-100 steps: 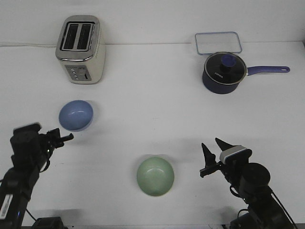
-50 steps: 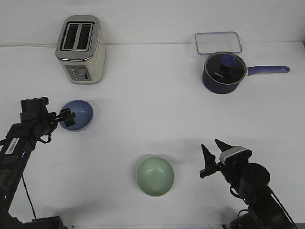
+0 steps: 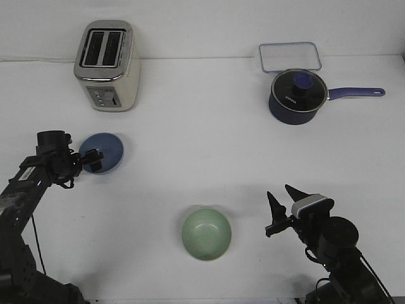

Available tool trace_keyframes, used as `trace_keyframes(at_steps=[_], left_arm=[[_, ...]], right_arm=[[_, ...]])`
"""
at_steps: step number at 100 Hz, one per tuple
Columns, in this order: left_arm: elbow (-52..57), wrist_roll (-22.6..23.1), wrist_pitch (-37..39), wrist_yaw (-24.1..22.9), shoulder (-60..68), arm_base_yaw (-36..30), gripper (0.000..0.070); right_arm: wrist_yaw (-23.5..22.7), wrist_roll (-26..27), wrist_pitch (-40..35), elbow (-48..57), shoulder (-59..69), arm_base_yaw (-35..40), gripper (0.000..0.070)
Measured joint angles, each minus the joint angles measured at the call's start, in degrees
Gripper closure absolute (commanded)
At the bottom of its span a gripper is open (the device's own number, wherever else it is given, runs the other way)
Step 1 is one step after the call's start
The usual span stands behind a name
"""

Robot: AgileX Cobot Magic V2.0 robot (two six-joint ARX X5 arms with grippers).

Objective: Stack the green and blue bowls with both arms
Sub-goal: 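Reach the left gripper to the light blue bowl and grasp its rim, then lift the blue bowl with the left gripper and lower it onto the green bowl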

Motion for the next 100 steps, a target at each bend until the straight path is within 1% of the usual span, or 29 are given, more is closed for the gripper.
trace_keyframes(at_steps=[3, 4, 7, 21, 30, 36, 47, 62, 71, 80, 92, 100], left_arm=[[0.1, 0.0, 0.0, 0.0, 0.0, 0.0, 0.0689], [0.1, 0.0, 0.0, 0.0, 0.0, 0.0, 0.07], [0.2, 0.0, 0.0, 0.0, 0.0, 0.0, 0.0685], [1.2, 0.0, -0.1, 0.0, 0.0, 0.0, 0.0687], [3.4, 0.1, -1.6, 0.7, 0.0, 0.0, 0.0687], [5.3, 0.6, -2.5, 2.3, -0.1, 0.0, 0.0687], [9.0, 1.5, -6.3, 7.0, -1.8, -0.4, 0.0686], [13.9, 3.1, -12.2, 13.0, -8.1, -2.7, 0.0686], [14.7, 3.6, -15.3, 16.3, -13.0, -5.5, 0.0687], [14.7, 4.6, -19.9, 19.0, -16.7, -9.7, 0.0687], [14.7, 5.7, -25.7, 19.1, -18.2, -17.9, 0.0687], [14.3, 6.0, -26.3, 19.1, -18.1, -24.5, 0.0686]], right_arm=[[0.0, 0.0, 0.0, 0.0, 0.0, 0.0, 0.0341], [0.0, 0.0, 0.0, 0.0, 0.0, 0.0, 0.0341], [0.0, 0.0, 0.0, 0.0, 0.0, 0.0, 0.0341], [0.0, 0.0, 0.0, 0.0, 0.0, 0.0, 0.0341], [0.0, 0.0, 0.0, 0.0, 0.0, 0.0, 0.0341], [0.0, 0.0, 0.0, 0.0, 0.0, 0.0, 0.0341], [0.0, 0.0, 0.0, 0.0, 0.0, 0.0, 0.0342], [0.0, 0.0, 0.0, 0.0, 0.0, 0.0, 0.0341], [0.0, 0.0, 0.0, 0.0, 0.0, 0.0, 0.0341], [0.0, 0.0, 0.0, 0.0, 0.0, 0.0, 0.0341], [0.0, 0.0, 0.0, 0.0, 0.0, 0.0, 0.0341], [0.0, 0.0, 0.0, 0.0, 0.0, 0.0, 0.0341]])
